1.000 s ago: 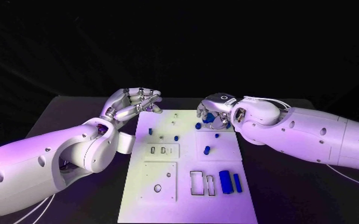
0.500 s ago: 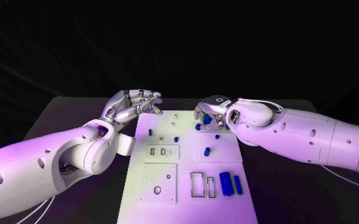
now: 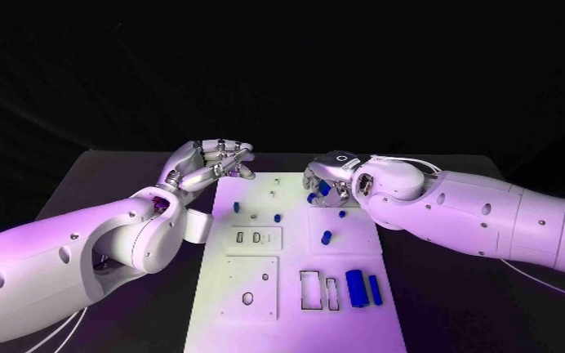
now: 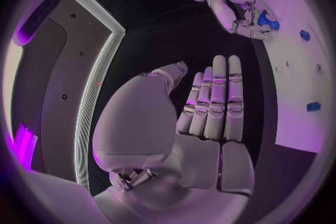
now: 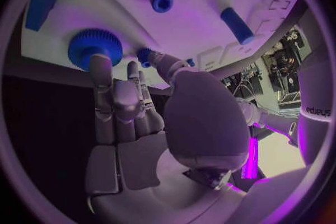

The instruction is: Assemble the parts on the task board

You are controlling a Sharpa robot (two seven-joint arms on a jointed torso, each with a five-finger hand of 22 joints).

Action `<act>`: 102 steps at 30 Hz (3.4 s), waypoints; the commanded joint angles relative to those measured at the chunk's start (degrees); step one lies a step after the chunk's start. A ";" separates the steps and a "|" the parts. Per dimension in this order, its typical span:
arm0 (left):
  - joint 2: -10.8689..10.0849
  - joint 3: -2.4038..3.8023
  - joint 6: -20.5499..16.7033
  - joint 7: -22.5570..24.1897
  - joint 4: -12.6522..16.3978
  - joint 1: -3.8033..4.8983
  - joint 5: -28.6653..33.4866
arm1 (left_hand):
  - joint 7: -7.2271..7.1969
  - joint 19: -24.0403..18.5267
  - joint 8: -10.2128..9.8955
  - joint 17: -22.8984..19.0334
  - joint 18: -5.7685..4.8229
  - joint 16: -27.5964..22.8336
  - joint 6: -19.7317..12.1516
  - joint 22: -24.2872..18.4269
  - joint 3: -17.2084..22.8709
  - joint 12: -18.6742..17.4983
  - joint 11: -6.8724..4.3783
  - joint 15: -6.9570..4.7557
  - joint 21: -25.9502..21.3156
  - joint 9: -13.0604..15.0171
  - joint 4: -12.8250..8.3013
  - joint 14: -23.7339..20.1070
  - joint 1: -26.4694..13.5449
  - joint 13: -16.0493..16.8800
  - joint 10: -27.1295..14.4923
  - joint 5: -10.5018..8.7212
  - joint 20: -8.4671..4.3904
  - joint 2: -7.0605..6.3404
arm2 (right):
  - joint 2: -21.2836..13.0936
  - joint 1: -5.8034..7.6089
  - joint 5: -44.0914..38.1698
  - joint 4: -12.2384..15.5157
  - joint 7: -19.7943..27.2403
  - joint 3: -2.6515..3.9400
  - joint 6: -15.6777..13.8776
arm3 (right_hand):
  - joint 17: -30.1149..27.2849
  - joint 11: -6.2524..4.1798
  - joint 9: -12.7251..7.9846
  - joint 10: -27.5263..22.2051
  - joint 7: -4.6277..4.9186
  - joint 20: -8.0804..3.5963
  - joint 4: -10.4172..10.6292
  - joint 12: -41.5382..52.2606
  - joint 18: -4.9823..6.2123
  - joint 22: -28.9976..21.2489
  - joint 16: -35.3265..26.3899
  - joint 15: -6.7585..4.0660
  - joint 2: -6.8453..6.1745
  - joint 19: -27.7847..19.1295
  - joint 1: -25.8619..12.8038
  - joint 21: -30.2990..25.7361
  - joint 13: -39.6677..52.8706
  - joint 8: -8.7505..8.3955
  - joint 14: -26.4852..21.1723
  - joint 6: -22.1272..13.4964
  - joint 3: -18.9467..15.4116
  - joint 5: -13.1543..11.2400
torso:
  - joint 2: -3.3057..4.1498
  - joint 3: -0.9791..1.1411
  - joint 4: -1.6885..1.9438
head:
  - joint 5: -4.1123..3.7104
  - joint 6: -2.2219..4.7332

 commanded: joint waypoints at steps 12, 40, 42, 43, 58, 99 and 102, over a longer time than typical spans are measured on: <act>0.16 0.07 -0.04 0.79 -0.33 0.10 1.47 | 0.06 -0.15 -0.16 0.17 0.11 0.30 -0.26 0.09 0.18 -0.35 0.28 0.02 0.33 0.09 0.21 -0.54 -0.52 -0.05 0.06 0.15 -0.10 0.34 | 0.28 -0.21 0.01 -0.31 0.36 0.01 1.72 | 1.59 -0.12 0.83 0.94 -0.09 -0.17 0.73 0.04 -1.08 2.55 2.24 -0.12 1.06 0.83 0.47 2.04 0.44 0.75 1.10 1.75 0.95 0.35 | 0.27 -0.04 0.02 | 0.07 -0.09; 0.11 0.07 -0.03 0.57 -0.87 0.11 2.11 | 0.14 -0.22 -0.21 0.38 0.11 0.40 -0.31 0.12 0.27 -0.43 0.33 0.06 0.39 0.13 0.27 -0.68 -0.59 -0.04 0.03 0.21 -0.07 0.43 | -0.86 -0.38 0.84 2.08 -3.44 0.09 -10.17 | 4.71 -1.79 5.49 4.61 -1.98 -1.02 -0.42 0.42 -1.98 10.73 6.67 -1.51 3.86 2.52 2.70 8.14 2.22 4.48 1.40 5.63 5.78 -2.08 | 0.44 -0.10 0.05 | 0.25 -0.07; 0.14 0.07 -0.02 0.54 -0.91 0.11 2.12 | 0.14 -0.22 -0.21 0.38 0.11 0.40 -0.31 0.12 0.27 -0.43 0.33 0.06 0.39 0.13 0.27 -0.68 -0.59 -0.04 0.03 0.21 -0.07 0.43 | -0.60 -0.26 1.14 2.13 -3.93 0.14 -10.54 | 4.71 -1.77 5.60 4.61 -1.99 -1.04 -0.41 0.40 -2.01 10.94 6.69 -1.51 3.81 2.57 2.60 8.28 2.24 4.54 1.39 5.60 5.78 -2.09 | 0.45 -0.10 0.05 | 0.23 0.04; 0.15 0.07 -0.01 0.52 -0.93 0.11 2.12 | 0.18 -0.25 -0.25 0.45 0.11 0.43 -0.36 0.13 0.29 -0.47 0.36 0.08 0.42 0.14 0.25 -0.74 -0.58 -0.04 -0.02 0.22 -0.07 0.41 | -0.37 -0.21 1.25 2.02 -4.19 0.17 -10.72 | 4.65 -1.76 5.69 4.61 -1.98 -1.04 -0.37 0.37 -2.03 11.06 6.67 -1.51 3.79 2.60 2.48 8.37 2.26 4.57 1.36 5.56 5.78 -2.10 | 0.48 -0.10 0.05 | 0.22 0.08; 0.48 0.07 0.34 0.20 -1.06 0.11 2.44 | 0.23 -0.30 -0.31 0.60 0.11 0.48 -0.44 0.15 0.40 -0.55 0.40 0.10 0.47 0.15 0.17 -0.86 -0.48 -0.04 -0.08 0.26 -0.06 0.43 | 6.39 0.21 1.42 -4.47 -6.19 0.40 -13.05 | 4.51 -1.71 6.09 4.49 -1.89 -1.06 -0.25 0.20 -2.08 11.42 6.68 -1.50 3.62 2.60 2.02 8.62 2.35 4.60 1.28 5.08 5.93 -2.08 | 0.79 -0.19 0.43 | 0.74 0.43; 1.84 0.08 1.04 -0.42 -1.80 0.52 2.92 | 0.31 -0.40 -0.41 0.81 0.10 0.57 -0.55 0.19 0.51 -0.66 0.47 0.16 0.54 0.19 0.12 -1.05 -0.47 -0.03 -0.17 0.26 -0.03 0.44 | 11.75 -1.05 3.62 -9.48 -5.31 0.50 -10.84 | 4.10 -1.51 6.70 4.20 -1.57 -1.00 -0.56 0.01 -1.98 11.04 6.58 -1.36 3.20 2.09 1.77 8.34 2.54 4.56 1.11 4.30 6.28 -2.11 | 1.13 -0.41 0.96 | 1.88 -0.18; 1.91 0.08 1.13 -0.47 -1.82 0.60 3.03 | 0.31 -0.40 -0.41 0.81 0.10 0.57 -0.55 0.19 0.51 -0.66 0.47 0.16 0.54 0.19 0.12 -1.05 -0.47 -0.03 -0.17 0.26 -0.03 0.44 | 11.98 -1.16 3.69 -9.59 -5.22 0.50 -10.82 | 4.10 -1.51 6.70 4.20 -1.57 -1.00 -0.56 0.01 -1.98 11.04 6.58 -1.36 3.20 2.09 1.77 8.34 2.54 4.56 1.11 4.30 6.28 -2.11 | 1.15 -0.41 0.92 | 2.07 -0.26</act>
